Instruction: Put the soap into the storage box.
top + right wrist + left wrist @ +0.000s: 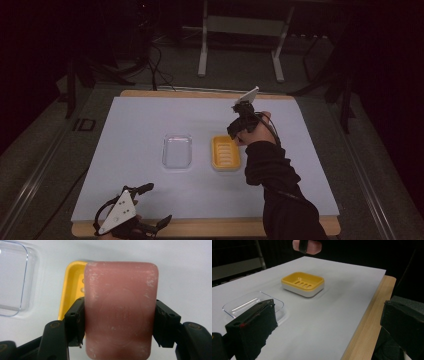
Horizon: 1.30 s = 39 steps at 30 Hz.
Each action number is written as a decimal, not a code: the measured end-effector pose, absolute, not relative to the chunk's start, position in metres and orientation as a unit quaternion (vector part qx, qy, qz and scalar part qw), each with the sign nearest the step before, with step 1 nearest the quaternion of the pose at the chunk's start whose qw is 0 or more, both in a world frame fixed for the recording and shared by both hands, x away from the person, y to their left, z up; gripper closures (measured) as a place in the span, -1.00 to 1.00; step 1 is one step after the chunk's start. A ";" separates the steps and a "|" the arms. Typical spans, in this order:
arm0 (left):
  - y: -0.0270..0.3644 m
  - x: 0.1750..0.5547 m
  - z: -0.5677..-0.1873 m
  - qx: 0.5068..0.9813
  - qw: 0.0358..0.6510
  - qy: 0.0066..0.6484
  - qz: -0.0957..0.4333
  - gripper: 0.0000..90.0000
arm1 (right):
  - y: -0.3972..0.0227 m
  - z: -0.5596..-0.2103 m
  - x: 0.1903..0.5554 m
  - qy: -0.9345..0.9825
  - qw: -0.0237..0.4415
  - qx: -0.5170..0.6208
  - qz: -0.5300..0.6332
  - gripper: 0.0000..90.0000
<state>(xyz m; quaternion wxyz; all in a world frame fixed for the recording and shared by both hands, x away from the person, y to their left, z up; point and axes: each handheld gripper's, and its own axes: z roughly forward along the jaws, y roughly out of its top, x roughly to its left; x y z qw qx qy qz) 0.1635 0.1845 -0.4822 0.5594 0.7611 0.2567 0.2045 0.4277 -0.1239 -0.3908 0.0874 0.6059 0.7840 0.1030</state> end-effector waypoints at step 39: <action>0.184 0.163 -0.482 0.764 0.559 0.250 0.202 -0.98 | -0.098 -0.461 0.429 0.753 0.065 0.648 0.093 -0.17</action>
